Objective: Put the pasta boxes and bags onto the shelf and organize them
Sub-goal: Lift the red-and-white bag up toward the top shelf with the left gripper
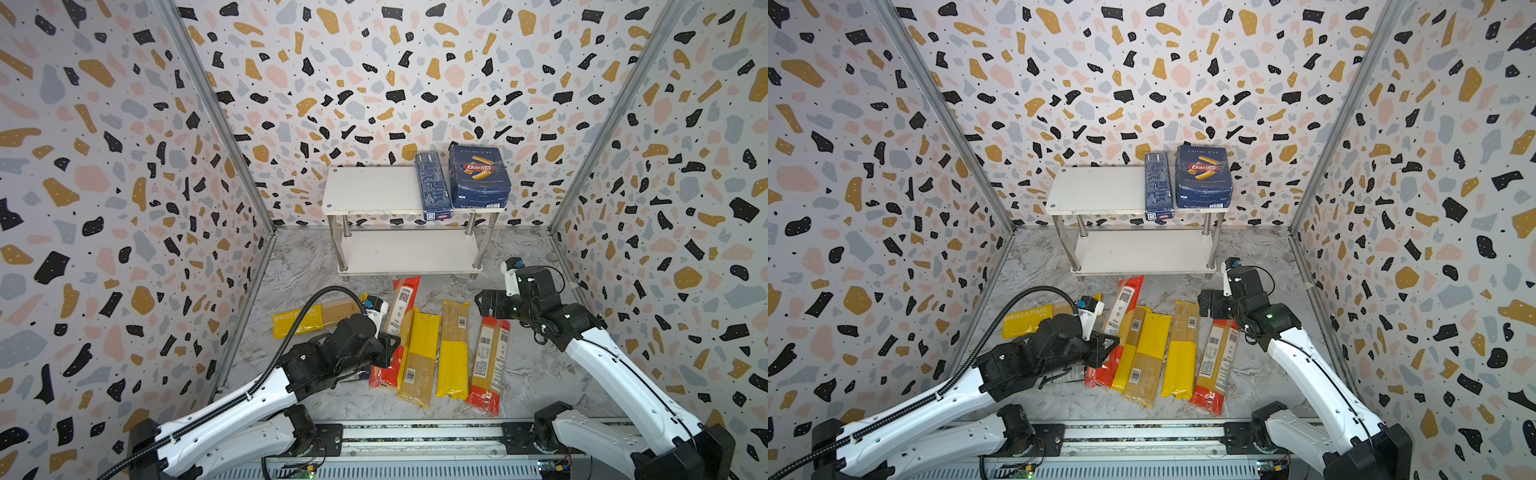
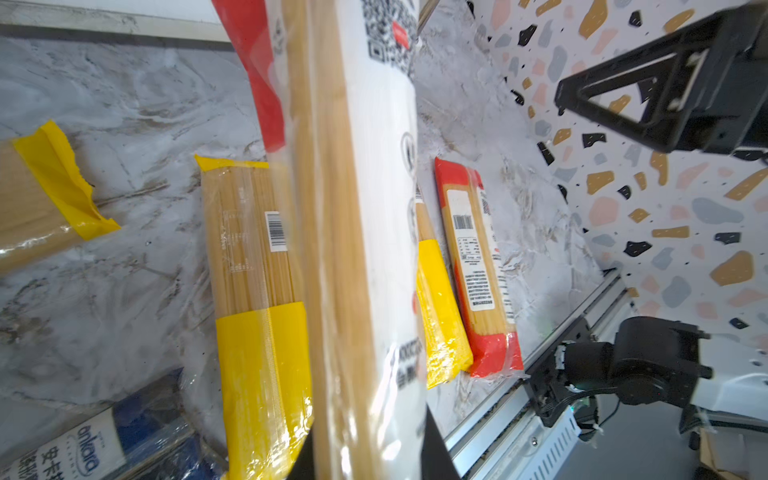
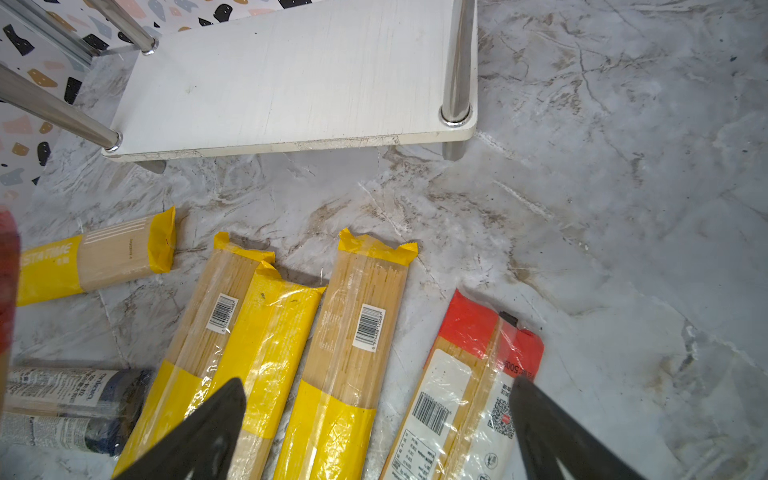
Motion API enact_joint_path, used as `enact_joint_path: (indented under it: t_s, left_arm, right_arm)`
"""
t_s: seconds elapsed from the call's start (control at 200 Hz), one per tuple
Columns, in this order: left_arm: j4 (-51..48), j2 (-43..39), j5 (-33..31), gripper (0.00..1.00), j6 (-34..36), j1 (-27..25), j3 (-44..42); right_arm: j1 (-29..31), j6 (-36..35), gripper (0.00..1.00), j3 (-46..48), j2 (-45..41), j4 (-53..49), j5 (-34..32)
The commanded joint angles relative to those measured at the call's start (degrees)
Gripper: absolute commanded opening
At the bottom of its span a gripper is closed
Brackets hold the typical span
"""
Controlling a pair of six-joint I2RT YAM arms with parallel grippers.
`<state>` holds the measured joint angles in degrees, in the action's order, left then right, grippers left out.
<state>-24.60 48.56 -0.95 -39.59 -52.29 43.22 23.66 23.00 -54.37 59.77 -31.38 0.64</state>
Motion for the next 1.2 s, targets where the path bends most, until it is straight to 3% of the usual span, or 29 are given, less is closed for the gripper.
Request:
enact_joint_path:
  t_s: [0.0,0.23,0.711,1.191]
  left_arm:
    - [7.7,-3.1,2.5,0.0,1.6,2.5,5.1]
    - [7.9,-2.7,5.3,0.0,2.4,6.5,10.4]
    - [7.7,6.6,11.9,0.0,5.1,14.9,29.7]
    - [13.8,31.0,27.1,0.0,1.7,28.3,55.7]
  right_arm:
    - [0.3,-0.6,0.99,-3.3,-0.4,0.0,-0.8]
    - [0.3,-1.5,0.99,-5.2,0.2,-1.0,-1.6]
    - [0.3,-2.2,0.99,-5.9,-0.2,-1.0,-1.0]
    - [0.2,-3.1,0.99,-6.9,-1.2,-1.3,-0.1]
